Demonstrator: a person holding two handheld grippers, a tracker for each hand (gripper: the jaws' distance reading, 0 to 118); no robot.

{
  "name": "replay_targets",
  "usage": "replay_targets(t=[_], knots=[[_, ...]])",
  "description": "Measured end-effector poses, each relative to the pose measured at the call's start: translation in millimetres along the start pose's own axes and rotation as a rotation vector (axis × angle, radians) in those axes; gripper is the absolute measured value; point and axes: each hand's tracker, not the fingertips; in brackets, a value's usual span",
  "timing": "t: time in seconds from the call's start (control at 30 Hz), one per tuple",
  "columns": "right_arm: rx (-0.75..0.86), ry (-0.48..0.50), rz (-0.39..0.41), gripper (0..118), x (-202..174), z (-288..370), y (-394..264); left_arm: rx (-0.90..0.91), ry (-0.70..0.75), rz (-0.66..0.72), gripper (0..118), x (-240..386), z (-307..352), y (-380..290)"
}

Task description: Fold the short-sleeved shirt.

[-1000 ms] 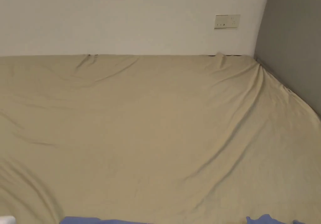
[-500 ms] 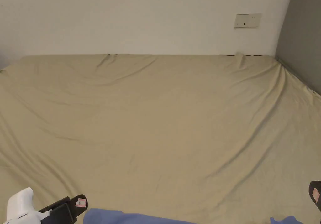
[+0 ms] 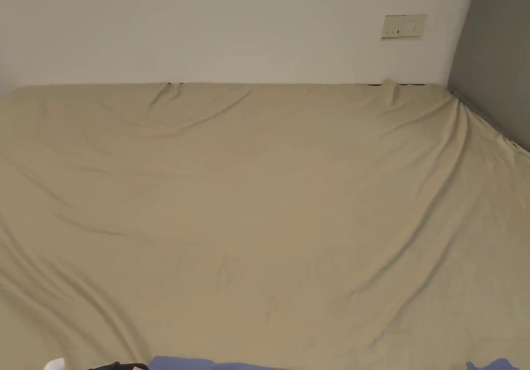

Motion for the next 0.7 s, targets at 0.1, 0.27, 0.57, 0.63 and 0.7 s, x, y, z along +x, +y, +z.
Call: replay_targets(t=[0.1, 0.27, 0.57, 0.63, 0.7], knots=[[0.003, 0.011, -0.002, 7, -1, 2, -2, -0.045, -0.116, -0.026, 115, 2, -16, 0], [0.008, 0.022, -0.003, 7, -7, 1, 1, -0.152, -0.175, -0.009, 83, 15, -40, -14], [0.036, 0.043, 0.017, 7, -24, 4, 10, -0.071, -0.04, -0.039, 9, -6, -13, -16], [0.045, 0.044, 0.016, 7, -27, 7, 12, -0.059, -0.005, -0.072, 8, 0, -5, -17], [0.053, 0.043, 0.024, 7, -30, 8, 15, -0.05, 0.004, -0.03, 7, -4, 7, -14]])
